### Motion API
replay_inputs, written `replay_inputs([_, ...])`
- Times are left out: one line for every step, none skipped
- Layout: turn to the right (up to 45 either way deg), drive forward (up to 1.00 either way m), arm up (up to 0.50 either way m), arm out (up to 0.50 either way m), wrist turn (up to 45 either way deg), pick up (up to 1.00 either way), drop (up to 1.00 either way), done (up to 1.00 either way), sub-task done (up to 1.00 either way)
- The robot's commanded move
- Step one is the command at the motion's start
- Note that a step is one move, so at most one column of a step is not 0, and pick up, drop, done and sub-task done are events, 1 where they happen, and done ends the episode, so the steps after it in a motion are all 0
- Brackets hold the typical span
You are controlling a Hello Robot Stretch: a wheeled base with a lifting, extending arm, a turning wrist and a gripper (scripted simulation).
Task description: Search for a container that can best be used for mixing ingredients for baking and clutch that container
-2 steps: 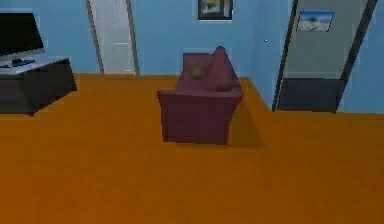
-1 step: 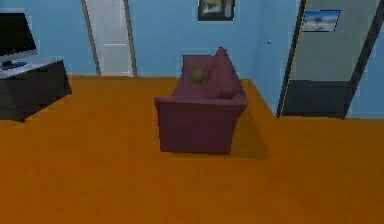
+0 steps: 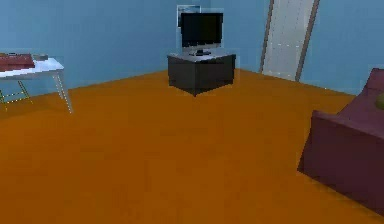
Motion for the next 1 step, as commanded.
replay_inputs([-18.0, 0.0, 0.0, 0.0, 0.0, 0.0, 0.0, 0.0, 0.0])
